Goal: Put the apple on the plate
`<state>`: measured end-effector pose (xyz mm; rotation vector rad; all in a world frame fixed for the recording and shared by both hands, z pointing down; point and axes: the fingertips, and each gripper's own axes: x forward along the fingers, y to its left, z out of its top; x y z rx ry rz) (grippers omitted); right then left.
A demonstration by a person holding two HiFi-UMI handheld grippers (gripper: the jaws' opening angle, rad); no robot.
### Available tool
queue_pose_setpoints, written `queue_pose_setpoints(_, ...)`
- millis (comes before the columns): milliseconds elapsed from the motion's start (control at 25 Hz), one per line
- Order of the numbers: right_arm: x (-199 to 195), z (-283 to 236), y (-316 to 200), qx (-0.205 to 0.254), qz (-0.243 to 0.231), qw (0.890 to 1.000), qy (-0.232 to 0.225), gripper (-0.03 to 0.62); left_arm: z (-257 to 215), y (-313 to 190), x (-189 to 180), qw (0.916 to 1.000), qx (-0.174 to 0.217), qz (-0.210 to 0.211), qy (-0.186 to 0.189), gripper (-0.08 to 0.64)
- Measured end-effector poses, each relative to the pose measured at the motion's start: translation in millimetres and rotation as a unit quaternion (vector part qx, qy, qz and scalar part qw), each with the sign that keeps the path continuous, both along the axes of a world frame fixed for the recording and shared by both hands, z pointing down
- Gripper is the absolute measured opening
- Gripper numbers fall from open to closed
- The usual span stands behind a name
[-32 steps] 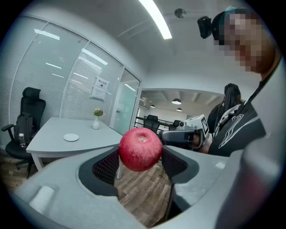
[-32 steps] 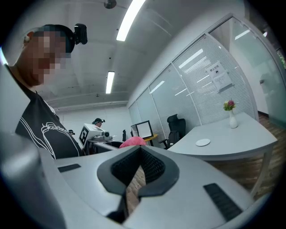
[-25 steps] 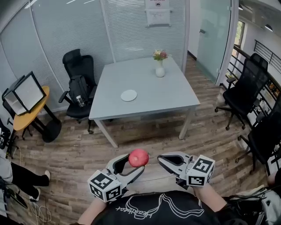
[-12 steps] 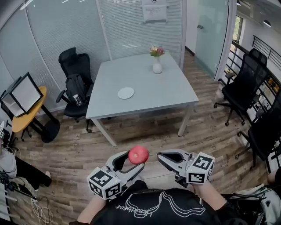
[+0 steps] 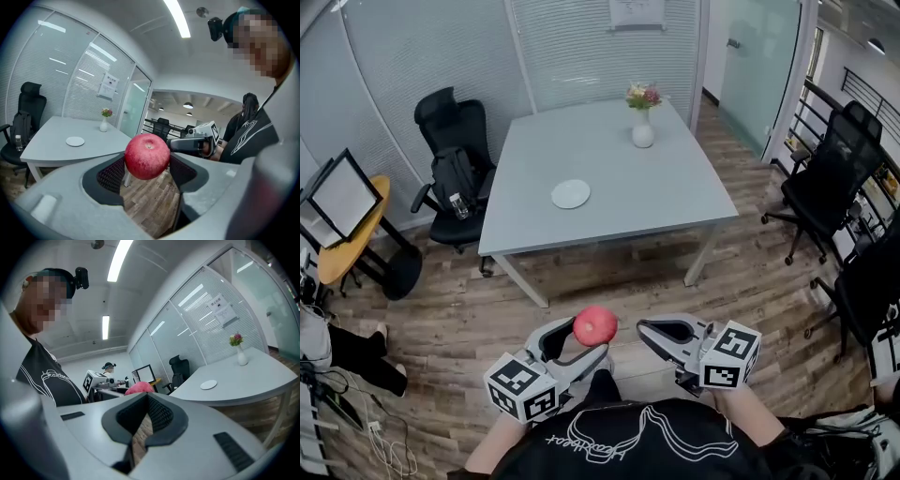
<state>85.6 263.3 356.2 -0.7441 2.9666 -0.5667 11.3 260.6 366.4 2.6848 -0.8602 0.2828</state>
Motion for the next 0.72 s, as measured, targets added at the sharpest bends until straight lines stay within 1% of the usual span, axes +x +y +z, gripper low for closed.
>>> queue_pose_setpoints(240, -23.7, 6.4, -77.8, -0.017, 0.006, 1.0, -0.002, 0.009, 5.6, -77.7, -22.2, 0.9999, -0.013, 0.005, -0.002, 0.307)
queue_pose_setpoints(560, -60.0, 4.5, -184.5, -0.026, 0.019, 0.999, 0.003, 0.009, 1.3, -188.7, -57.6, 0.9998, -0.013, 0.015, 0.001, 0.308)
queue_pose_setpoints(720, -76.9, 3.5, -229.1, -0.024, 0.027, 0.999, 0.011, 0.009, 2.3, -233.9, -73.7, 0.9998, -0.004, 0.02, -0.002, 0.308)
